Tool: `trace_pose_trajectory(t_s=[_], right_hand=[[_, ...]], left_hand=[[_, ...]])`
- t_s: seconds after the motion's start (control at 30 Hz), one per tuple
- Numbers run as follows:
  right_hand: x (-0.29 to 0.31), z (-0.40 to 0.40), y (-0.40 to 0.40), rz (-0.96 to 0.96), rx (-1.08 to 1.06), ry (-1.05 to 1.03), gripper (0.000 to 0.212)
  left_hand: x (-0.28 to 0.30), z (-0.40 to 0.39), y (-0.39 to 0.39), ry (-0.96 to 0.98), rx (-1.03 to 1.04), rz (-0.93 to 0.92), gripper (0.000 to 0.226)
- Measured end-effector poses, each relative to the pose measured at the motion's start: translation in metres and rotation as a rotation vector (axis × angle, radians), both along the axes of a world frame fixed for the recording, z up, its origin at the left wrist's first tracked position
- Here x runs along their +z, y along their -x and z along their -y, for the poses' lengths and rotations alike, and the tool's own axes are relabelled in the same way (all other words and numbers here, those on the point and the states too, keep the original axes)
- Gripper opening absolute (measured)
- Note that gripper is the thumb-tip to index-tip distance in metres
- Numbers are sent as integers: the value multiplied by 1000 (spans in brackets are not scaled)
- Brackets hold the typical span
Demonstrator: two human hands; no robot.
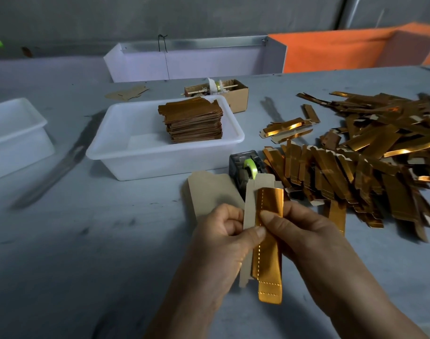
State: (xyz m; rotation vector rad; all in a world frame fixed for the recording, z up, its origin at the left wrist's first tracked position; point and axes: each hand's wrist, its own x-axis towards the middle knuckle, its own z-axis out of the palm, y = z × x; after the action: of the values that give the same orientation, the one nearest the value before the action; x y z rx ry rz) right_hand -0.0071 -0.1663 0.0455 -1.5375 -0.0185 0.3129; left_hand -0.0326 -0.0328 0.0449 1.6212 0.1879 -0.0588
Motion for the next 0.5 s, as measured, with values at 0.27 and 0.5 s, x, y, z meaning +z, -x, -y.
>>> trace_pose_trajectory(t_s=[0.27,0.5], right_hand=[[-5,-1,-3,-46,-14,-40,28],[-6,-2,-5,-61,-47,-62,25]], left_hand=[[-5,2,-1,-79,164,42,9],[-9,5,0,-167,260,121,10]])
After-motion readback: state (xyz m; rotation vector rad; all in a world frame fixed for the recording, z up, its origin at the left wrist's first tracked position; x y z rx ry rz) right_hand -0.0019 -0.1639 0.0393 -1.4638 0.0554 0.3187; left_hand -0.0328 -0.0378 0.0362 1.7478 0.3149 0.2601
